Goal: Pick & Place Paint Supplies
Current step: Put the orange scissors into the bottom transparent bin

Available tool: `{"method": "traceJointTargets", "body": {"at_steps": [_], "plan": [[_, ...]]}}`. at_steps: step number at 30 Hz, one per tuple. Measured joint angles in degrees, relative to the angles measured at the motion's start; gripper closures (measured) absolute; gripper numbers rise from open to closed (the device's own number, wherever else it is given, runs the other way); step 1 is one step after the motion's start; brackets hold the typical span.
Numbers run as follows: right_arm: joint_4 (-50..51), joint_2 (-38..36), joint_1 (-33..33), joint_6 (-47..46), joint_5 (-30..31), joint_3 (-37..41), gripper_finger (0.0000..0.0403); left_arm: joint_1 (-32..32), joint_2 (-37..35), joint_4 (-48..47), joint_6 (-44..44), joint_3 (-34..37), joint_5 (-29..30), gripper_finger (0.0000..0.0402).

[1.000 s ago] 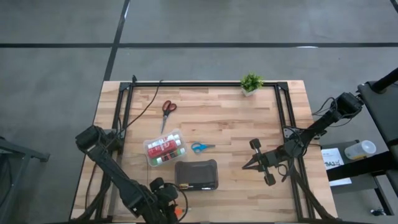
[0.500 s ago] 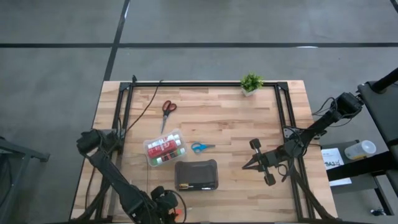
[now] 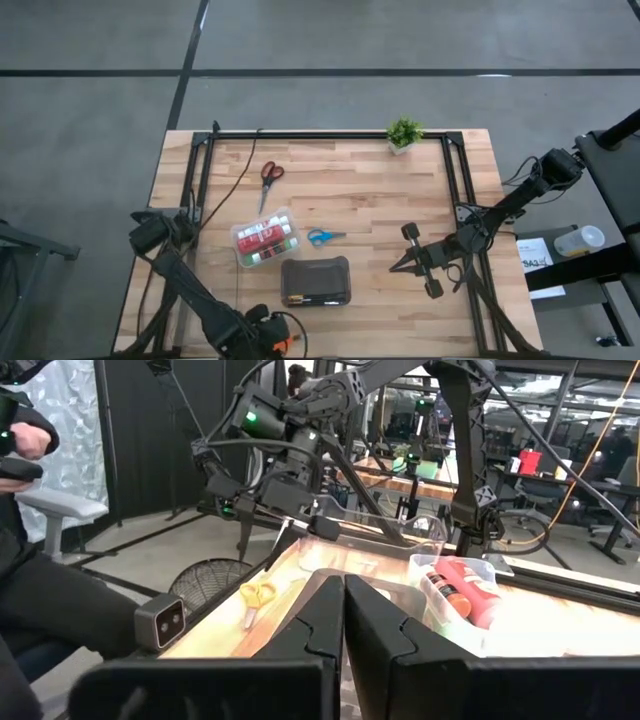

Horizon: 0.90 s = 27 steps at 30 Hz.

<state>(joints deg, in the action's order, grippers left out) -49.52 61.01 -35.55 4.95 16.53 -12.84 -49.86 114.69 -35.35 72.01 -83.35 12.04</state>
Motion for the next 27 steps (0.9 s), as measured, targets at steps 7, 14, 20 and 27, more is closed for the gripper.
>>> {"method": "traceJointTargets", "body": {"at_steps": [7, 14, 20, 27], "plan": [[0.0, 0.0, 0.0, 0.0, 0.0, 0.0, 0.0395, 0.08, 0.0, 0.01, -4.75, 0.12, 0.25, 0.0219], [0.01, 0.0, -0.02, -0.02, 0.0, 0.0, 0.0395, 0.09, 0.0, 3.69, -4.74, 3.19, 1.35, 0.0219], [0.02, 0.0, -0.02, -0.02, 0.0, 0.0, 0.0395, 0.15, 0.0, 9.84, -4.55, 8.07, 1.13, 0.0219], [0.02, 0.0, -0.07, -0.02, 0.0, 0.0, 0.0395, 0.15, 0.0, 13.15, -3.87, 11.86, -1.11, 0.0219]]}}
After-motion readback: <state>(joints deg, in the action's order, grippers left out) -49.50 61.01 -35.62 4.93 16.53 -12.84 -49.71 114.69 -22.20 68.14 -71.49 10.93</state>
